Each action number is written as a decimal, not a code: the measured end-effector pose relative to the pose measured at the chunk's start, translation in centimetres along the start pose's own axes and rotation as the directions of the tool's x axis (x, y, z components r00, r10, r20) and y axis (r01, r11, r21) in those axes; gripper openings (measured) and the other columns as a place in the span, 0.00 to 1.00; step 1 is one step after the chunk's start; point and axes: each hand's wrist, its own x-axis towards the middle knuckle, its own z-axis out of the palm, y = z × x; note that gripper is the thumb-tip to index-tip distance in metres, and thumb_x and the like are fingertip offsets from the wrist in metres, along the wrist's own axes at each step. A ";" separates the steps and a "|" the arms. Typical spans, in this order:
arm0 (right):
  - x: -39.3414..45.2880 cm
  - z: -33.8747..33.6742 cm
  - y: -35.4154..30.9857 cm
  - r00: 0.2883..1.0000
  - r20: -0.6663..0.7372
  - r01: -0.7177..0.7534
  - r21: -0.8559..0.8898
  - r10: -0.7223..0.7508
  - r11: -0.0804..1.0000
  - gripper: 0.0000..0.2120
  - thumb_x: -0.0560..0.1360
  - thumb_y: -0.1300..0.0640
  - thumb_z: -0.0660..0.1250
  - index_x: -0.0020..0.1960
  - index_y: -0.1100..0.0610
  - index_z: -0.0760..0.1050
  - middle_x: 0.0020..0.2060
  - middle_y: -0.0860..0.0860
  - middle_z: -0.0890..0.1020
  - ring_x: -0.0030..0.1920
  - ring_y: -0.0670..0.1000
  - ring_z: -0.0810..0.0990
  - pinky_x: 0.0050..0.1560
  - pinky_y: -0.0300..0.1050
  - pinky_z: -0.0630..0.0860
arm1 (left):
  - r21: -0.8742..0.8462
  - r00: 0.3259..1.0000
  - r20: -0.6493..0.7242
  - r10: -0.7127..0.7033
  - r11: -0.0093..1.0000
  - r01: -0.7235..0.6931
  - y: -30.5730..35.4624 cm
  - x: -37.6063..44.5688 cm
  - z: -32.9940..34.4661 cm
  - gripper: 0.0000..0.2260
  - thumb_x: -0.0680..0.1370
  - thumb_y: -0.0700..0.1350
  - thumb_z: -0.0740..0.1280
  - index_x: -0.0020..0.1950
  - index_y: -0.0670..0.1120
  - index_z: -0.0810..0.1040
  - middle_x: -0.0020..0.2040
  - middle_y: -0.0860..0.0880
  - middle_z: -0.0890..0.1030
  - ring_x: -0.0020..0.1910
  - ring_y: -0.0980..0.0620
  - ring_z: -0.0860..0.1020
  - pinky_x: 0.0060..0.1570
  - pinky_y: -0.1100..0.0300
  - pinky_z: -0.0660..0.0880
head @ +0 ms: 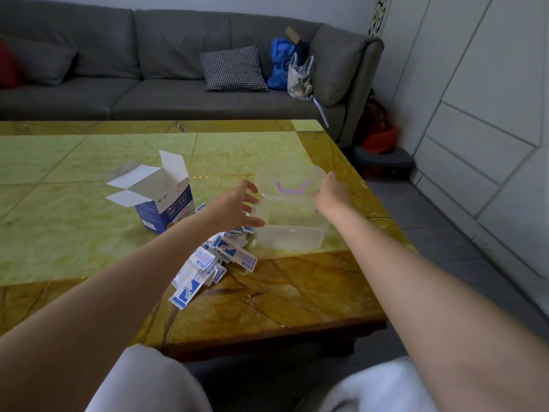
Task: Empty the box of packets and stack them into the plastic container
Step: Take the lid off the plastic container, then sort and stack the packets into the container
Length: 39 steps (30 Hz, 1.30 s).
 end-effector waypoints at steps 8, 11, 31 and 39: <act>-0.8 -0.8 0.9 0.991 0.106 0.100 -0.231 -0.077 0.968 0.09 0.79 0.57 0.57 0.47 0.60 0.72 0.46 0.58 0.76 0.47 0.58 0.75 0.37 0.44 0.69 | 0.063 0.999 0.026 -0.022 0.998 0.020 0.7 -0.1 -0.1 0.35 0.70 0.42 0.72 0.72 0.45 0.58 0.64 0.43 0.74 0.57 0.46 0.77 0.58 0.53 0.75; -1.5 -1.8 -0.2 0.969 -0.028 0.222 -0.324 -0.244 0.920 0.11 0.80 0.59 0.55 0.55 0.61 0.74 0.54 0.58 0.77 0.58 0.60 0.72 0.48 0.50 0.70 | 0.104 0.999 0.034 -0.012 0.994 0.009 0.6 -0.5 -0.3 0.31 0.71 0.43 0.71 0.70 0.44 0.61 0.62 0.43 0.75 0.57 0.46 0.77 0.57 0.53 0.75; -11.0 5.3 -4.6 0.768 0.489 0.502 -0.057 -0.414 0.863 0.09 0.74 0.61 0.65 0.39 0.58 0.66 0.39 0.53 0.73 0.39 0.55 0.75 0.39 0.48 0.74 | 0.609 0.997 0.082 -0.012 0.792 -0.041 -7.7 -7.8 -0.7 0.30 0.70 0.55 0.71 0.69 0.55 0.64 0.65 0.46 0.66 0.64 0.45 0.67 0.61 0.52 0.67; -11.4 5.7 -4.2 0.717 0.493 0.529 0.075 -0.493 0.845 0.08 0.72 0.63 0.68 0.51 0.62 0.75 0.44 0.53 0.79 0.44 0.52 0.75 0.40 0.40 0.67 | 0.443 0.992 -0.125 0.037 0.896 0.023 -5.9 -5.5 1.3 0.23 0.69 0.46 0.73 0.60 0.41 0.70 0.59 0.42 0.71 0.54 0.44 0.75 0.51 0.58 0.72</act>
